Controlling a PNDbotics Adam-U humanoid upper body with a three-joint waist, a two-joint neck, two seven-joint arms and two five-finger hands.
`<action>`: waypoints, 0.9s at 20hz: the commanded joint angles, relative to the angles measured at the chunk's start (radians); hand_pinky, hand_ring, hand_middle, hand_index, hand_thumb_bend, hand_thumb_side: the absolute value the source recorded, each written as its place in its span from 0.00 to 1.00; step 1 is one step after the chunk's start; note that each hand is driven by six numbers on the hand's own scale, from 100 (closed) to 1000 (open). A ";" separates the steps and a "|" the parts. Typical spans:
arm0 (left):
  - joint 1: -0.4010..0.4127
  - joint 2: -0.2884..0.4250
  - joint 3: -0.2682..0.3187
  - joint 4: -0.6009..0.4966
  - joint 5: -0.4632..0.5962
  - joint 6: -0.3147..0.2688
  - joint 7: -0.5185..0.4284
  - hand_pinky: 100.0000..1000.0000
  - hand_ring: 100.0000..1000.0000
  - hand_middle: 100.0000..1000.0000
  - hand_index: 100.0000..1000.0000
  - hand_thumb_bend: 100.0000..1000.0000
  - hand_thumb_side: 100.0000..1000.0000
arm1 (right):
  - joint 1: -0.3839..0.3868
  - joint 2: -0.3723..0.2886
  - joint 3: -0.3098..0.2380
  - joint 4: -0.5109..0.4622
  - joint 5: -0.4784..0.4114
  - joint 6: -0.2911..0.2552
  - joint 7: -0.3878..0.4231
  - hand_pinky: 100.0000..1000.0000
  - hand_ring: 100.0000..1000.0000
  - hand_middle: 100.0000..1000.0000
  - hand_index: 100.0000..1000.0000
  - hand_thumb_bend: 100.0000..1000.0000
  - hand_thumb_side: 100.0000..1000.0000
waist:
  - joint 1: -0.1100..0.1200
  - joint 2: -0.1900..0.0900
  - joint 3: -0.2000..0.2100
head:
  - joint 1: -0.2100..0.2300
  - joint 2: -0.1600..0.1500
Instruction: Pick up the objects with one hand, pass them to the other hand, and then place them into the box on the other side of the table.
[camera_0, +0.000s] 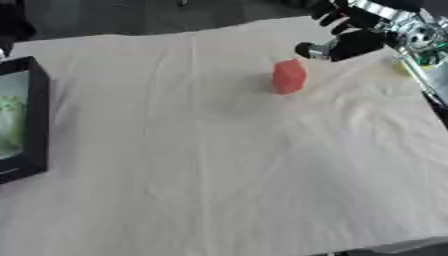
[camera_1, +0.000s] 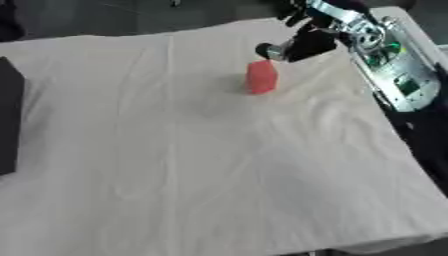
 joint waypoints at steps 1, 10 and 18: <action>-0.007 0.042 0.013 -0.034 0.006 -0.004 0.014 0.71 0.66 0.62 0.73 0.40 0.27 | -0.025 -0.061 -0.032 0.060 0.048 -0.002 0.020 0.79 0.85 0.81 0.85 0.43 0.24 | 0.000 -0.016 -0.001 | -0.015 -0.020; 0.000 0.051 0.017 -0.051 0.004 0.000 0.026 0.71 0.65 0.62 0.72 0.41 0.27 | -0.039 -0.127 -0.095 0.207 0.148 -0.009 0.098 0.81 0.87 0.83 0.86 0.48 0.25 | 0.002 -0.009 -0.003 | -0.041 -0.039; 0.000 0.050 0.022 -0.064 0.009 -0.003 0.042 0.71 0.64 0.61 0.72 0.40 0.27 | -0.039 -0.160 -0.151 0.329 0.196 0.011 0.074 0.81 0.86 0.83 0.86 0.51 0.25 | -0.002 0.001 0.007 | -0.054 -0.045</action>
